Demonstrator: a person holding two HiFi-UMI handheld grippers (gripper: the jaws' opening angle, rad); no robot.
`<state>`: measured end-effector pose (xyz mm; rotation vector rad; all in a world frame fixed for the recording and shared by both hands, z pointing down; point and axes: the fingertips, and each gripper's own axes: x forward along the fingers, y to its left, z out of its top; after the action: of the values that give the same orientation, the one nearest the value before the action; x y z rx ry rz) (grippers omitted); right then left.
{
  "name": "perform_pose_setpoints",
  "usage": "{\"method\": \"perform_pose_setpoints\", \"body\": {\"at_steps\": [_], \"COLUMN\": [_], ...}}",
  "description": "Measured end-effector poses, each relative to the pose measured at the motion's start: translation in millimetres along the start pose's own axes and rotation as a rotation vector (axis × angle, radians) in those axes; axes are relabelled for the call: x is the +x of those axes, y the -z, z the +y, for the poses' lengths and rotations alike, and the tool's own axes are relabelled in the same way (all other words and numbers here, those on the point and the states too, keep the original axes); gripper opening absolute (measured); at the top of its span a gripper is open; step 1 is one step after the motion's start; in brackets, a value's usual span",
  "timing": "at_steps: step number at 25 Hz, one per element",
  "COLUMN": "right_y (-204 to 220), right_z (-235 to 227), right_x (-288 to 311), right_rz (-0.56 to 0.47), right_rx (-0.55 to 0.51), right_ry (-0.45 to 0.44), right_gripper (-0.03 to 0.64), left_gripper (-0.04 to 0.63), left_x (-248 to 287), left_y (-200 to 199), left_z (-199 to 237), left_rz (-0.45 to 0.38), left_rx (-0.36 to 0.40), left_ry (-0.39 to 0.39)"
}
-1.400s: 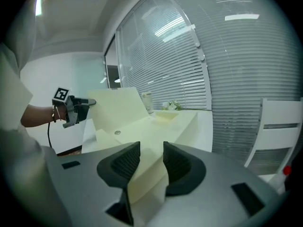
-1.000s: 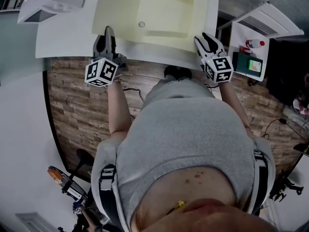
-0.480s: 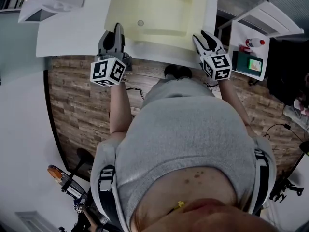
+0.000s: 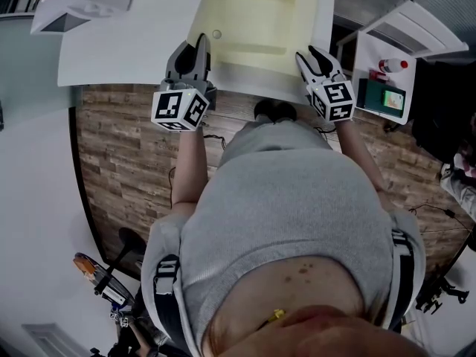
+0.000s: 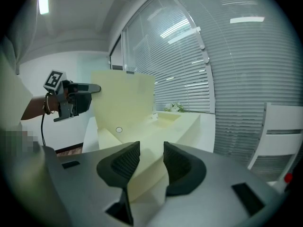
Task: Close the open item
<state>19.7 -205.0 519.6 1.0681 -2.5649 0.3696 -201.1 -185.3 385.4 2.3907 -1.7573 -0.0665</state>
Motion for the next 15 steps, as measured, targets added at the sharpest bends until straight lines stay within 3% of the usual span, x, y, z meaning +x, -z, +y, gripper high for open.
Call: {"method": "perform_pose_setpoints", "body": {"at_steps": [15], "right_y": [-0.1], "right_z": [-0.3], "right_x": [0.1], "right_rz": [-0.019], "right_rx": [-0.003], "right_ry": [-0.007], "right_gripper": [0.192], "left_gripper": [0.028], "left_x": [20.4], "left_y": [18.7], "left_z": [-59.2], "left_rz": [0.091], "left_rx": [0.139], "left_ry": [0.122]}}
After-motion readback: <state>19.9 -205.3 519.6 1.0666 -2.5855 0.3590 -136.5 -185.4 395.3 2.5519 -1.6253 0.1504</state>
